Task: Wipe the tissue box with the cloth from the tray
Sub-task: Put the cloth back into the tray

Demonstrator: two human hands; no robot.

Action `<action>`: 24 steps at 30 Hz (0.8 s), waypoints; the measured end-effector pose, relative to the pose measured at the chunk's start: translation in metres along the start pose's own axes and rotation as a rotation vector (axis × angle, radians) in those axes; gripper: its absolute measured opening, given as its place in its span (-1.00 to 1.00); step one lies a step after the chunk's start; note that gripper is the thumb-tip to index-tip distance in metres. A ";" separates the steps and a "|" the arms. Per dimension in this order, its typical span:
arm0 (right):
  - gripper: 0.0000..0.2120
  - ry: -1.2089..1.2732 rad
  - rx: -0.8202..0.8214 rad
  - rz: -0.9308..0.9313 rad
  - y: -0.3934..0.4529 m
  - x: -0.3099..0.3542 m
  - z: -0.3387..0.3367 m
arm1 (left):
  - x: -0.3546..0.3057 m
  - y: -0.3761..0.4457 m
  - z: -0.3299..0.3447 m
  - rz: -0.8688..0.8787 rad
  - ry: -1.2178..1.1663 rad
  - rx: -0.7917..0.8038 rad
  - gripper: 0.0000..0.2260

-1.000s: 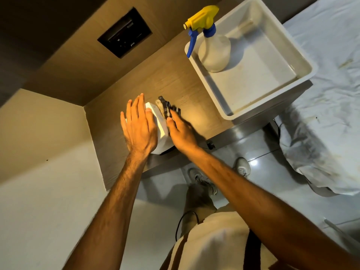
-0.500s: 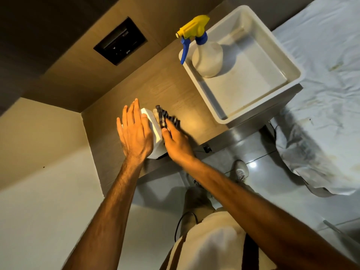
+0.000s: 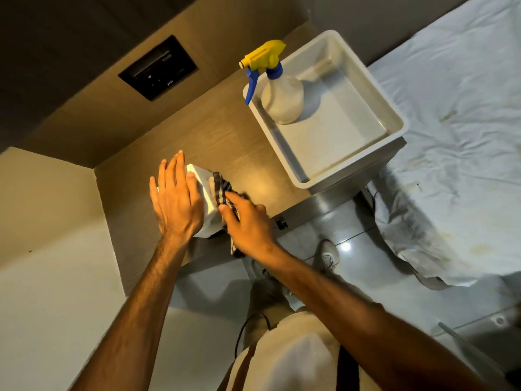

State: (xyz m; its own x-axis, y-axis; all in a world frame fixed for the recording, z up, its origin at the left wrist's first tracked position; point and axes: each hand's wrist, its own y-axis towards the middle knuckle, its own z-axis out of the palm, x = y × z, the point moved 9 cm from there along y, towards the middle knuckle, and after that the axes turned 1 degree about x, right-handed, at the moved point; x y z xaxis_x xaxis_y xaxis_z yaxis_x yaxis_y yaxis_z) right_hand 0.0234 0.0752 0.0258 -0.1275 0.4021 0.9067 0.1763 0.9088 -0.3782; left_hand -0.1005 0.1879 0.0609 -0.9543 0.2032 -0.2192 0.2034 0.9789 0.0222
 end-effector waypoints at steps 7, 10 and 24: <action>-0.68 -0.140 -0.287 -0.292 -0.042 0.056 -0.171 | -0.026 -0.013 -0.039 0.106 -0.016 -0.244 -0.48; -0.67 -0.533 -0.536 -0.280 -0.012 0.054 -0.241 | -0.065 -0.029 -0.047 0.292 -0.152 -0.367 -0.48; -0.64 -1.024 -0.315 0.081 0.086 -0.028 -0.254 | -0.108 -0.020 0.157 -0.058 -0.089 0.191 -0.41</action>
State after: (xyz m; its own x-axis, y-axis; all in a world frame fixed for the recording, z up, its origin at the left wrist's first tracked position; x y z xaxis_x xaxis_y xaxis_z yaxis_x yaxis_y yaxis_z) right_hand 0.2899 0.1140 0.0148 -0.8358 0.4948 0.2380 0.4457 0.8645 -0.2324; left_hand 0.0326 0.1430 -0.0689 -0.9444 0.1351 -0.2999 0.1941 0.9650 -0.1764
